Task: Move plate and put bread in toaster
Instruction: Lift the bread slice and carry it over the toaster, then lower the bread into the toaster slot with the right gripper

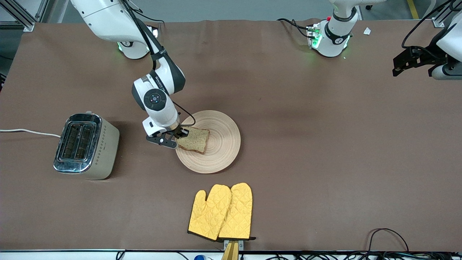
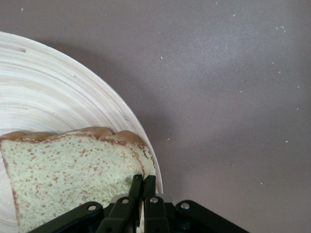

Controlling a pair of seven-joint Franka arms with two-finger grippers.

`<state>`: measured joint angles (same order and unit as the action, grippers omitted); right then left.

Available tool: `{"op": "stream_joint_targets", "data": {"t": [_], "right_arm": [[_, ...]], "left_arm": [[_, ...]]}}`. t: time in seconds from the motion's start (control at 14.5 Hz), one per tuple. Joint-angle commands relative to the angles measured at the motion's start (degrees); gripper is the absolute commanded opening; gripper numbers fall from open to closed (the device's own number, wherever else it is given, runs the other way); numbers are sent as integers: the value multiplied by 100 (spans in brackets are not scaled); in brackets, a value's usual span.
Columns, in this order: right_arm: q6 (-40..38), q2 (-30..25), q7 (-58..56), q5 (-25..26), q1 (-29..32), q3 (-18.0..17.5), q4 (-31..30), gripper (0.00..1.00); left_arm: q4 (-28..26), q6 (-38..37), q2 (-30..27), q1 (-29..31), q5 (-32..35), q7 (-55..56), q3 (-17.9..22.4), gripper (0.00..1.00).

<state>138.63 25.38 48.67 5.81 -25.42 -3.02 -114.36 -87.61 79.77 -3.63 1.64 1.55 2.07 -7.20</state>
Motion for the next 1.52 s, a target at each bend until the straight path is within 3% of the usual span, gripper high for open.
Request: {"op": "stream_joint_targets", "data": {"t": [0.0, 0.28, 0.48, 0.62, 0.76, 1.1, 1.45], "right_arm": [[-395, -33, 11, 113, 37, 21, 316, 0], [-2722, -50, -270, 279, -42, 48, 1861, 0], [-4155, -59, -262, 1227, -77, 30, 2609, 0], [-4798, -68, -332, 1614, -77, 30, 2935, 0], [-5484, -50, -646, 2377, -86, 30, 3138, 0], [-6093, -33, -1701, 3662, 151, 56, 3350, 0], [-6137, 133, -1985, 4524, 582, 56, 3350, 0]], "left_arm": [[59, 39, 29, 20, -94, 30, 8, 100], [95, 39, 21, 38, -102, 30, 8, 100], [112, 39, 21, 55, -102, 21, 8, 100], [112, 39, 29, 55, -102, 21, 8, 100], [112, 39, 29, 47, -102, 30, 17, 100], [112, 65, 21, 64, -94, 4, 52, 100], [112, 21, 12, 64, -94, 21, 69, 100]]}}
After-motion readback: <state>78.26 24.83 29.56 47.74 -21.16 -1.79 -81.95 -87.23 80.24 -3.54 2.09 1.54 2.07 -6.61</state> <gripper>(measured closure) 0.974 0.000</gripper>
